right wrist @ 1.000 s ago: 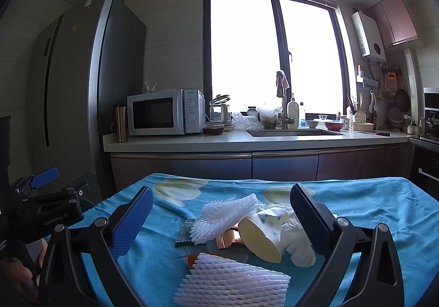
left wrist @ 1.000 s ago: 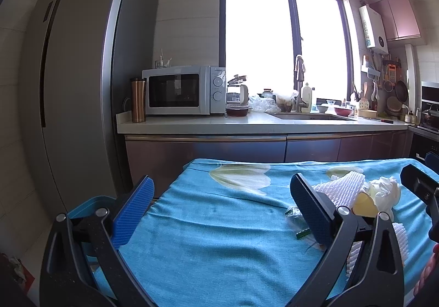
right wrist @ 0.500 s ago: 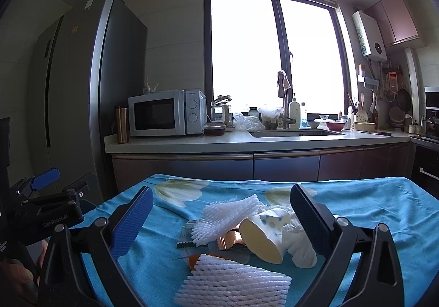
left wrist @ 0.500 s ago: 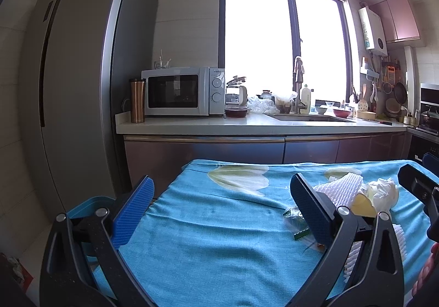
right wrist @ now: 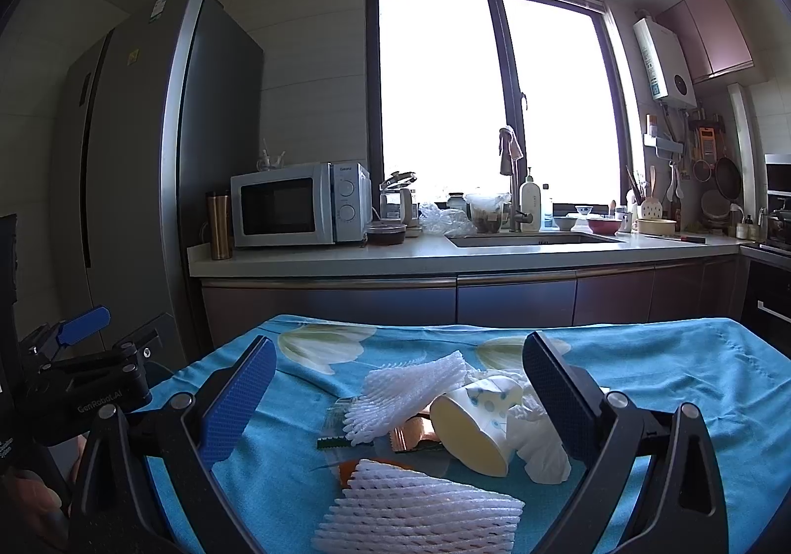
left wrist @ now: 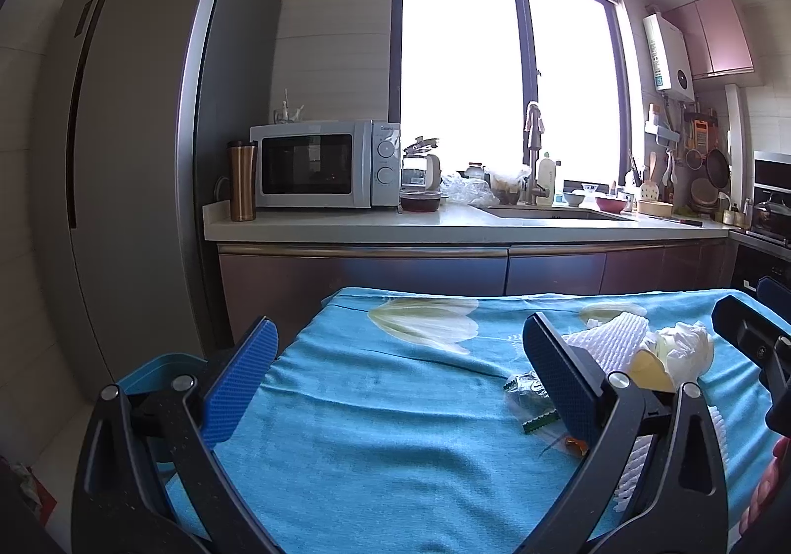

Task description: Collect trash

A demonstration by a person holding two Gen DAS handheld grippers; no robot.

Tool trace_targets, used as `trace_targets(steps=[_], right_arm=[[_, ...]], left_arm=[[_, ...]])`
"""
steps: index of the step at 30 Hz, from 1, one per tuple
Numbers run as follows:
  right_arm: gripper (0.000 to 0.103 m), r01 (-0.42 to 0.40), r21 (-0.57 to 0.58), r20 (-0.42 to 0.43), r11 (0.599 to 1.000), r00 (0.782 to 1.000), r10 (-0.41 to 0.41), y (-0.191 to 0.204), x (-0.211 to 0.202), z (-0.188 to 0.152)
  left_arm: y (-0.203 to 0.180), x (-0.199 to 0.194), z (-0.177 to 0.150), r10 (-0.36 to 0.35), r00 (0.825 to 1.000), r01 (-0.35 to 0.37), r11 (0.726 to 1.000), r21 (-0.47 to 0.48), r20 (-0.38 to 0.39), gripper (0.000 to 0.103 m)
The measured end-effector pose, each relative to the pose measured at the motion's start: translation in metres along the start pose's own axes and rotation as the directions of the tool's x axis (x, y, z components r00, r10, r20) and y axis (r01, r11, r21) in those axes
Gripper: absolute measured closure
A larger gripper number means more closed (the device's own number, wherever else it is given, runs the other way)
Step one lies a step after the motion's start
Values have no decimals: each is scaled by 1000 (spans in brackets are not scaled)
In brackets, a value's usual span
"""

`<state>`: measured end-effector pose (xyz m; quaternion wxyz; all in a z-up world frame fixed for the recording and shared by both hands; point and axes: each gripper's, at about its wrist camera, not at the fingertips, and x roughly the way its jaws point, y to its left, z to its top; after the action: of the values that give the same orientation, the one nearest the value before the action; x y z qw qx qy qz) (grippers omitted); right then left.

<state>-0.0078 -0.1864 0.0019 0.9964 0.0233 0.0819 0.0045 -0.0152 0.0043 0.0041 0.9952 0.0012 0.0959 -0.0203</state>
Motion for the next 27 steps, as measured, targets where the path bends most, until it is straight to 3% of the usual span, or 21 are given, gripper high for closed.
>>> trace_targets(steps=[27], right_arm=[[6, 4, 5, -11, 1000, 1000, -4, 0, 2, 2]], left_arm=[[1, 9, -6, -24, 1000, 24, 1000, -10, -19, 5]])
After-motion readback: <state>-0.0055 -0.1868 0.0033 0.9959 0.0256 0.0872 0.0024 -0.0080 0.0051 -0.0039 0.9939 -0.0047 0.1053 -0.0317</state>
